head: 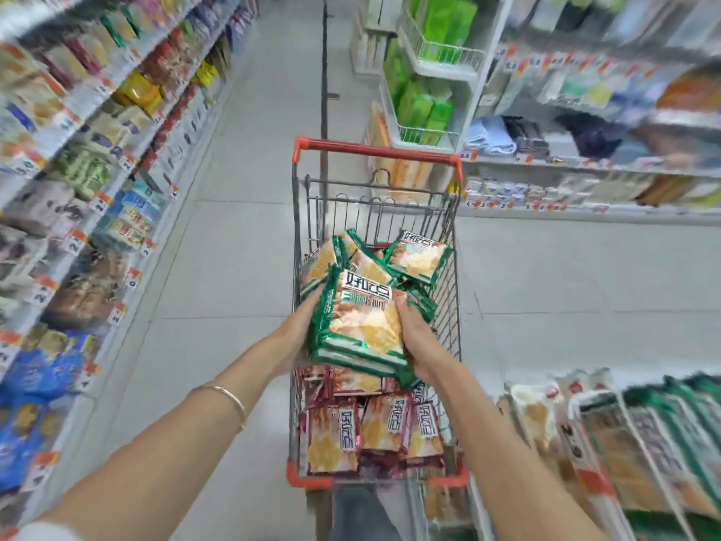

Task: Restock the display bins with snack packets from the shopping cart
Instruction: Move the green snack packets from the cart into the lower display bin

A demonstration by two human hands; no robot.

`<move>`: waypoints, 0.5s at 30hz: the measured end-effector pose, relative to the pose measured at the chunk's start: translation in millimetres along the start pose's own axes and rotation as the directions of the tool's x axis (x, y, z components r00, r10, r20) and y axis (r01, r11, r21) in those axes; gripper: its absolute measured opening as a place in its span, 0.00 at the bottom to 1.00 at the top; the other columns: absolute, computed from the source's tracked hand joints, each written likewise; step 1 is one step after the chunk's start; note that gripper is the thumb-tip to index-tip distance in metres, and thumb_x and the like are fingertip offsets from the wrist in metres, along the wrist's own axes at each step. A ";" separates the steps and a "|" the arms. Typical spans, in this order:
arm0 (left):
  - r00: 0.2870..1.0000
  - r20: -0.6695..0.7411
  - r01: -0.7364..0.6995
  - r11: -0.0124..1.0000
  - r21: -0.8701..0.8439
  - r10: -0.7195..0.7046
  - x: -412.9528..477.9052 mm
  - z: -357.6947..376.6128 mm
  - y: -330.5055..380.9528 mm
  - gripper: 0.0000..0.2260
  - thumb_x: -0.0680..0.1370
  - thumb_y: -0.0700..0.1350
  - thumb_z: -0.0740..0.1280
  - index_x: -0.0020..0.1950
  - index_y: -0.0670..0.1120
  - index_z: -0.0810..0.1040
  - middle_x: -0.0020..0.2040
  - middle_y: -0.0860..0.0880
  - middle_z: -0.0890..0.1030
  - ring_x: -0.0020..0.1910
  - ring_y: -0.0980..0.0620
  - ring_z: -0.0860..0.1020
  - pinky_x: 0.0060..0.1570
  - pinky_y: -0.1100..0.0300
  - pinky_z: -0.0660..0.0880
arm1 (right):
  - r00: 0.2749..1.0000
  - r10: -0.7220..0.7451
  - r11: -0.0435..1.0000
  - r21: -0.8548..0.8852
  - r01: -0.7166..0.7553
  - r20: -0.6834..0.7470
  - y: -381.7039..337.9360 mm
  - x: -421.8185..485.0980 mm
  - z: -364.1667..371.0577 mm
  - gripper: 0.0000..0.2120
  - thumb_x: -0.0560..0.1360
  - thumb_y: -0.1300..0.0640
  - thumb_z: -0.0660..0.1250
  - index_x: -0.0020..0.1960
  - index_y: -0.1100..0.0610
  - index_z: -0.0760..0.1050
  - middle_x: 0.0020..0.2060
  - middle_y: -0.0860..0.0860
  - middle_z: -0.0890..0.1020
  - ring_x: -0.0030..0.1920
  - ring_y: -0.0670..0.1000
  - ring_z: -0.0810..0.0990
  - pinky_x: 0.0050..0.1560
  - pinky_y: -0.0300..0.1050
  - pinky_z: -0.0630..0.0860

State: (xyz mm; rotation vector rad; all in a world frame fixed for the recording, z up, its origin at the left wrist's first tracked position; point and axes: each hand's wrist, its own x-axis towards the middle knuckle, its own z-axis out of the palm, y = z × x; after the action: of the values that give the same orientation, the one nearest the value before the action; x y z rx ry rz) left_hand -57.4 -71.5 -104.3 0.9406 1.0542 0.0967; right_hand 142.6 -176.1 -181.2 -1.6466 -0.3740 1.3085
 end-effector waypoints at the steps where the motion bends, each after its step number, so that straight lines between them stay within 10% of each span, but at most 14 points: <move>1: 0.997 0.073 0.033 0.999 0.021 -0.034 -13.6 2.4 -5.2 0.35 0.73 0.74 0.58 0.61 0.45 0.79 0.55 0.42 0.85 0.54 0.42 0.84 0.52 0.48 0.80 | 0.999 0.004 0.999 -0.049 -0.006 -0.043 -0.3 -35.2 8.6 0.53 0.61 0.17 0.61 0.78 0.42 0.55 0.78 0.51 0.63 0.75 0.59 0.66 0.73 0.66 0.62; 5: 0.964 0.260 -0.019 0.970 0.244 -0.047 -58.0 29.1 -27.4 0.35 0.65 0.62 0.74 0.65 0.44 0.75 0.56 0.43 0.84 0.55 0.43 0.82 0.61 0.43 0.77 | 0.952 -0.105 0.984 -0.171 0.057 -0.288 23.1 -132.5 6.7 0.39 0.79 0.29 0.51 0.81 0.51 0.52 0.78 0.52 0.61 0.78 0.56 0.60 0.76 0.54 0.57; 15: 0.782 0.619 -0.321 0.806 0.497 -0.071 -166.0 243.4 -97.5 0.08 0.78 0.49 0.68 0.47 0.45 0.77 0.32 0.51 0.84 0.29 0.54 0.82 0.31 0.61 0.79 | 0.766 -0.036 0.976 0.141 0.165 -0.642 113.2 -369.3 -114.3 0.59 0.54 0.13 0.58 0.77 0.42 0.63 0.76 0.48 0.67 0.76 0.54 0.66 0.75 0.61 0.61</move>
State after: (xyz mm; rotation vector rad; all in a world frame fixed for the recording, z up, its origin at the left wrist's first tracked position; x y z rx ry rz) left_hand 9.3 -362.1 -18.3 1.4801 0.3812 -0.4306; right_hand 68.2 -554.6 -64.9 -1.7622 0.0793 0.6086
